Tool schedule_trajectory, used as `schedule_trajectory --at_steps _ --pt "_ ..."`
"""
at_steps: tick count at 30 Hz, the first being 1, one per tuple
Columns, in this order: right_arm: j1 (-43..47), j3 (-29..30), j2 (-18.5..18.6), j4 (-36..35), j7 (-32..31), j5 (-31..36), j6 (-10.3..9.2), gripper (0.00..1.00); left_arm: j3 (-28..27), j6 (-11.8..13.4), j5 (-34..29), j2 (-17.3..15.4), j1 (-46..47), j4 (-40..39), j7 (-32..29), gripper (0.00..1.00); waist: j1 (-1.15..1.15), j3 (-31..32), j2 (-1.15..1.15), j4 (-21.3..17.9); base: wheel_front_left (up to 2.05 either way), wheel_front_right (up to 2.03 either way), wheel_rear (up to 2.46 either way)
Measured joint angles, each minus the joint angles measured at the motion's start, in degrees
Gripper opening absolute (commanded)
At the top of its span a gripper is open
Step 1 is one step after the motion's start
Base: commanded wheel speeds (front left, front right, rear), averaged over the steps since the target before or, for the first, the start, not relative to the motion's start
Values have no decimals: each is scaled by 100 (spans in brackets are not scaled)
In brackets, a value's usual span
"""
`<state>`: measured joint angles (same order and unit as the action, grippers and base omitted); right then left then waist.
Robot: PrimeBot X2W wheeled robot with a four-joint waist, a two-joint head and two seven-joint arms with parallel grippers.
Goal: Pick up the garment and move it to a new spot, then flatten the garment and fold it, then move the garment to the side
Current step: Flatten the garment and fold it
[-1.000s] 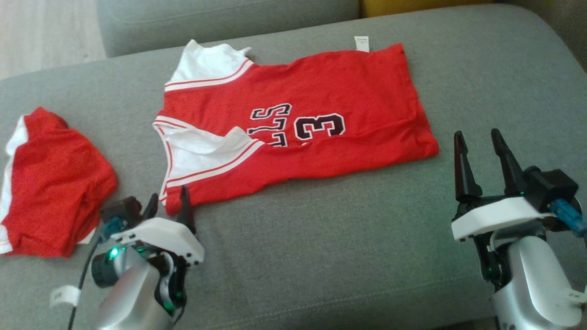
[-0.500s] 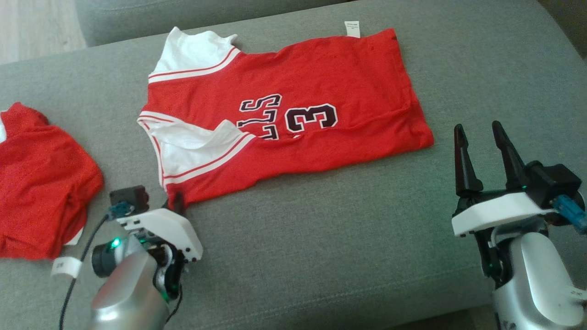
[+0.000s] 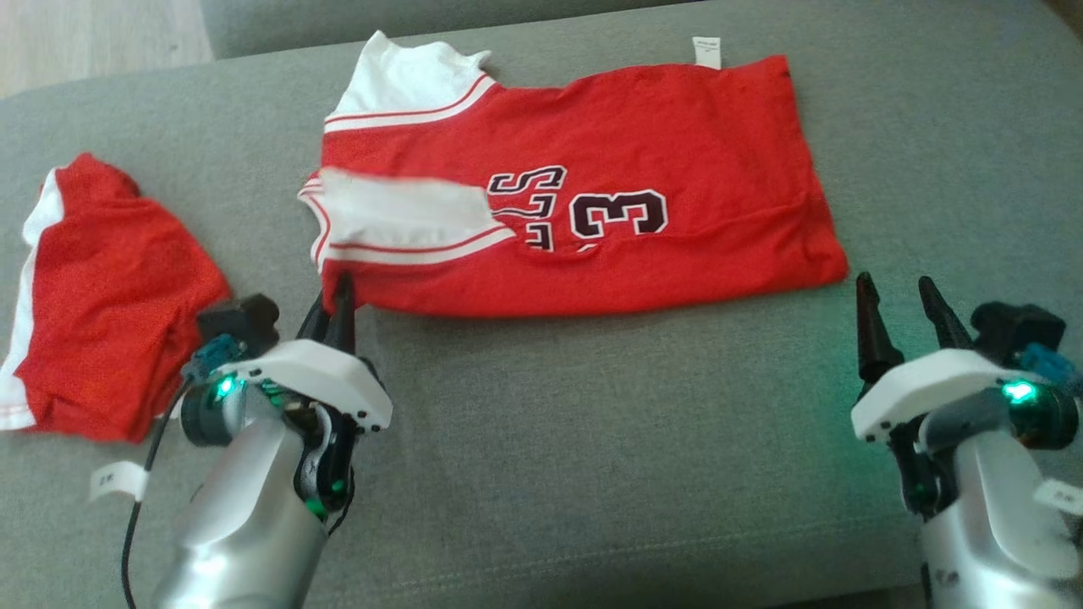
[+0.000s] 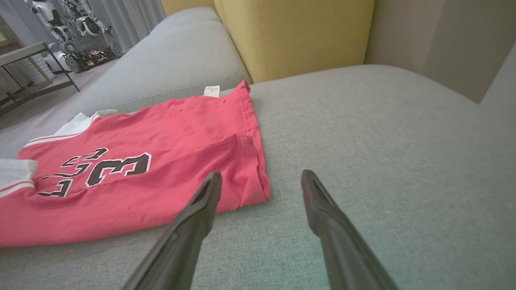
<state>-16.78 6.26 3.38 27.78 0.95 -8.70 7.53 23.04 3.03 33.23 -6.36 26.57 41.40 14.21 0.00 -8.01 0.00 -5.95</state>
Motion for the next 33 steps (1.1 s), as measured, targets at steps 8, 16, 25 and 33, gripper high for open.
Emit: schedule_trajectory --at_steps 8,16,25,33 --pt "-665 417 -20 1046 -147 -35 0 100 74 0 -151 -2 -99 -517 0 0 0 -178 0 177 0 0 0" --pt "-1432 635 -21 1883 -135 48 0 100 209 -1 -189 -16 -125 -788 -30 0 0 -501 0 287 0 0 0" --pt "-1991 767 10 2759 -33 155 0 0 261 1 -190 -57 -122 -925 -107 0 1 -719 0 424 0 0 0" --pt "-2088 506 232 3189 64 164 0 0 337 7 -188 -60 -127 -820 -151 0 1 -491 0 487 0 0 0"
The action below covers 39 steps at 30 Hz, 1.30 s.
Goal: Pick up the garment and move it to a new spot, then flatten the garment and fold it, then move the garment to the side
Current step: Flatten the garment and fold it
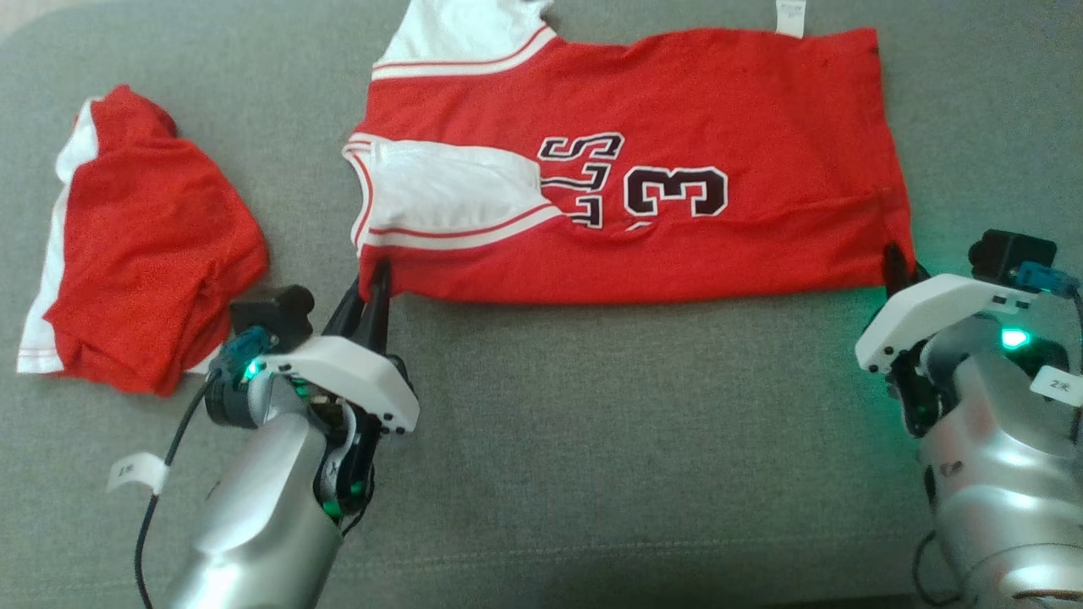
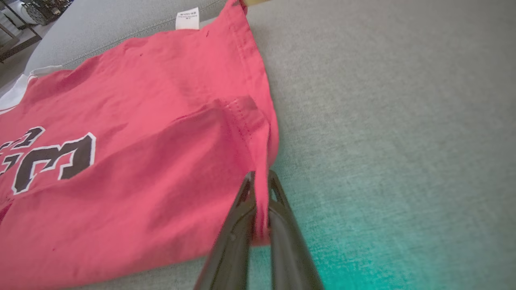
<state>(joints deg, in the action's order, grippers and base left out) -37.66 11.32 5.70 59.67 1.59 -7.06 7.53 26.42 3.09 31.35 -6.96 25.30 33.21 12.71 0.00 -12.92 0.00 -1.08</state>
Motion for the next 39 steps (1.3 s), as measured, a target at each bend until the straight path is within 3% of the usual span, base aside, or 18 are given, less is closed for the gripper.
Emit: schedule_trajectory --at_steps 5,12,18,24,25,26,27,30,34,39 --pt "3 -319 208 46 -74 -74 0 0 44 0 1 -10 -91 91 -53 0 0 225 0 -10 0 0 0" --pt "253 -1101 583 -94 -772 -582 0 0 179 -19 16 -81 -456 190 -288 0 0 671 0 -36 0 0 0" --pt "922 -1860 1023 -760 -1629 -1391 0 0 324 -109 196 -211 -965 -27 -742 0 -1 1075 0 -87 0 0 0" --pt "1461 -2096 1335 -1424 -2319 -2003 0 0 426 -54 260 -289 -1344 -448 -1021 0 -1 1184 0 -125 0 0 0" --pt "1562 -2091 1366 -1502 -2380 -2039 0 44 439 -47 259 -296 -1381 -492 -1073 0 -1 1188 0 -130 0 0 0" --pt "1654 -2087 1400 -1583 -2388 -2043 0 100 454 -5 258 -311 -1410 -524 -1134 42 -1 1188 0 -137 0 0 0" --pt "1733 -2052 1426 -1673 -2390 -2051 0 100 471 21 257 -330 -1426 -543 -1190 99 0 1185 0 -143 0 0 0" --pt "1861 -1836 1432 -2022 -2276 -2076 0 100 450 149 257 -389 -1463 -676 -1181 100 -1 1176 0 -159 0 0 0" --pt "1861 -1561 1379 -2685 -1699 -1979 0 100 103 304 320 -393 -1453 -1044 -660 100 -1 1128 0 -194 0 0 0" --pt "1968 -1436 934 -3497 -1087 -1599 0 100 -265 345 430 -425 -1371 -1373 -186 100 -1 971 0 -294 0 0 0"
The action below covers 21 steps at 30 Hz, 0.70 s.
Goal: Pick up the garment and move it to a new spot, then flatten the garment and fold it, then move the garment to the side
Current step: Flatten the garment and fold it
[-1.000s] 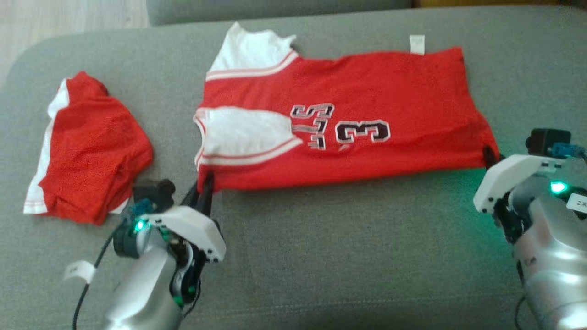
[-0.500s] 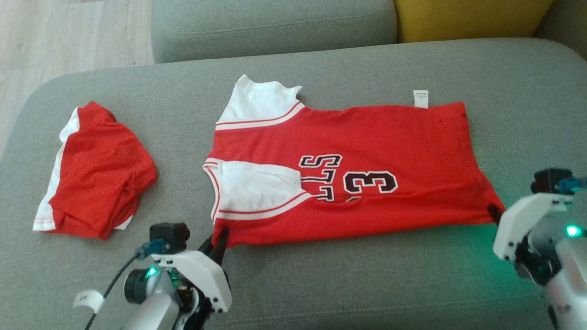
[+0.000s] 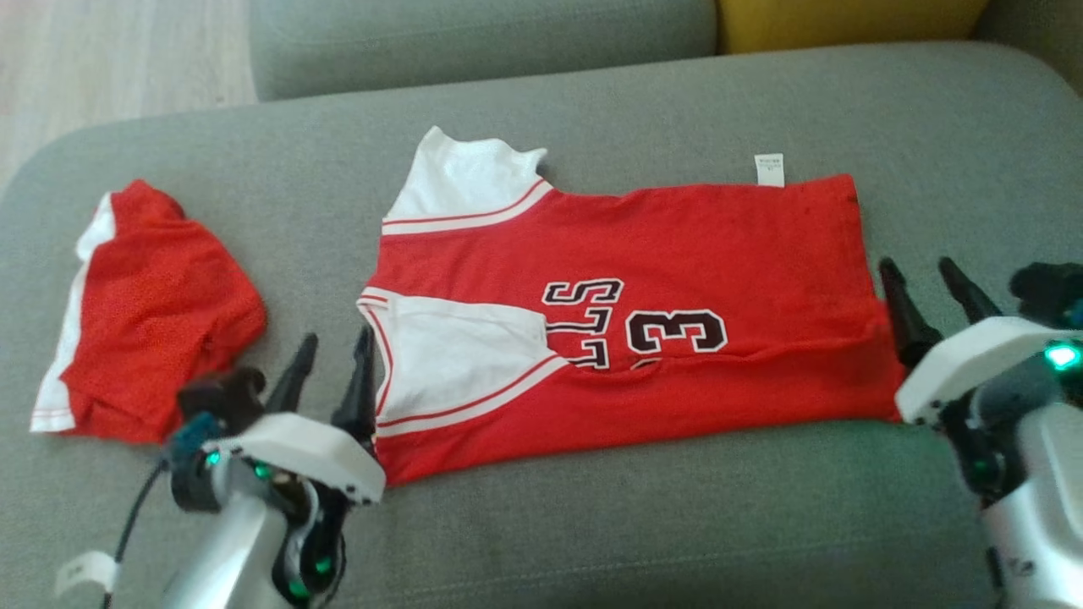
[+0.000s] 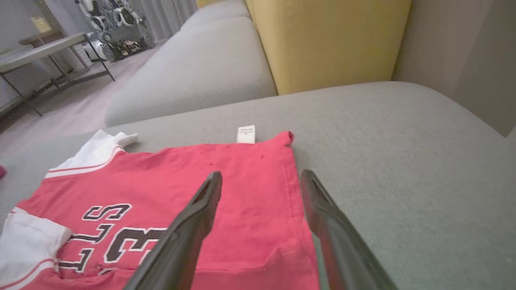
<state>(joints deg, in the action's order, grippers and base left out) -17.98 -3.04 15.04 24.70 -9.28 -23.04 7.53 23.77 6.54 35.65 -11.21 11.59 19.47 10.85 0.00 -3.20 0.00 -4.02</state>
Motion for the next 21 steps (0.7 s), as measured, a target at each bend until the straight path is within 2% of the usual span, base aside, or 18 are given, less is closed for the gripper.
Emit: schedule_trajectory --at_steps 4,9,18,21 --pt "49 -68 -265 -417 289 378 0 100 -16 -62 -46 -126 373 -74 20 100 0 -235 0 -129 0 0 0" --pt "-132 -171 -577 -732 530 689 0 100 127 -301 -277 -434 1326 147 -469 100 0 -687 0 -321 0 0 0" --pt "-1061 -680 -921 -884 728 972 0 100 297 -1121 -366 -1081 3388 1233 -1828 100 1 -1600 0 -885 0 0 0" --pt "-1345 -878 -988 -804 755 1010 0 100 514 -1319 -361 -1317 4064 1535 -2283 100 2 -1837 0 -1132 0 0 0"
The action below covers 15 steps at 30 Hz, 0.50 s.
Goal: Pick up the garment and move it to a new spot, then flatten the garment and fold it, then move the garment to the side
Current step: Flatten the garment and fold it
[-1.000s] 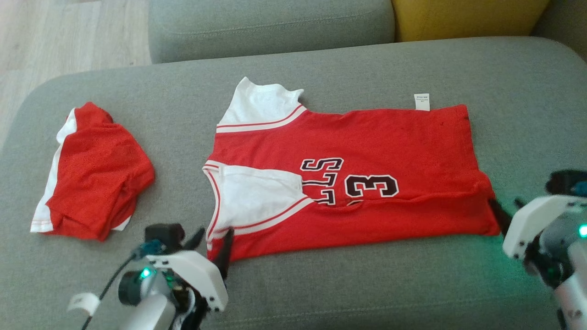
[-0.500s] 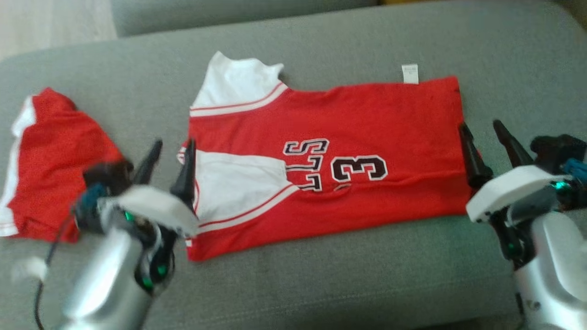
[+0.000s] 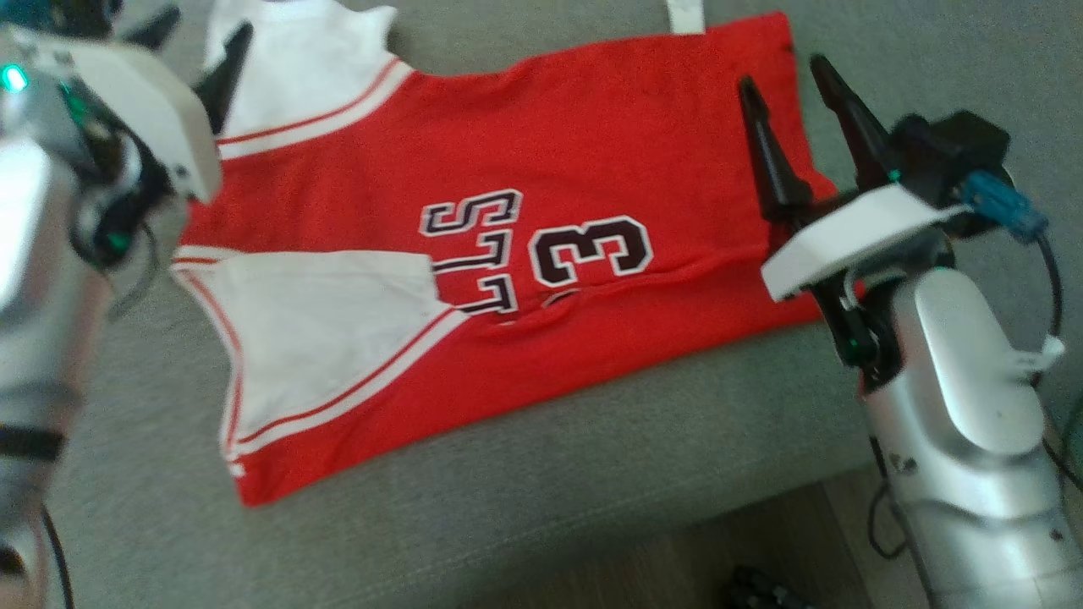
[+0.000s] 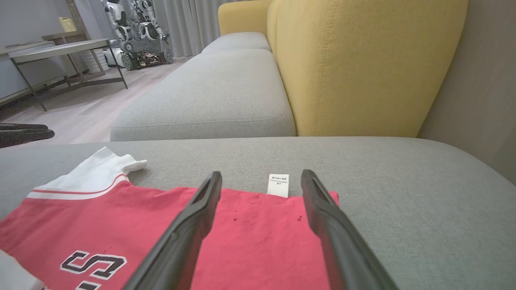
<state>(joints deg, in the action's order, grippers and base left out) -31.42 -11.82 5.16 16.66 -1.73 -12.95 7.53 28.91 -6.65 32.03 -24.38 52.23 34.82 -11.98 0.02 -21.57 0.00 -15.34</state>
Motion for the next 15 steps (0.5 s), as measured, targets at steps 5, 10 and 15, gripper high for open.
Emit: schedule_trajectory --at_steps 5,10,15 --pt "-366 -244 -100 142 182 -12 0 100 559 -48 -1 -381 854 403 -639 100 0 -327 0 -382 0 0 0" --pt "-444 -368 -121 226 327 -31 0 100 938 -59 87 -569 1089 747 -920 100 -1 -506 0 -610 0 0 0" --pt "-446 -532 -153 297 434 -99 0 100 1230 -90 -116 -733 1307 1272 -900 100 -1 -631 0 -787 0 0 0"
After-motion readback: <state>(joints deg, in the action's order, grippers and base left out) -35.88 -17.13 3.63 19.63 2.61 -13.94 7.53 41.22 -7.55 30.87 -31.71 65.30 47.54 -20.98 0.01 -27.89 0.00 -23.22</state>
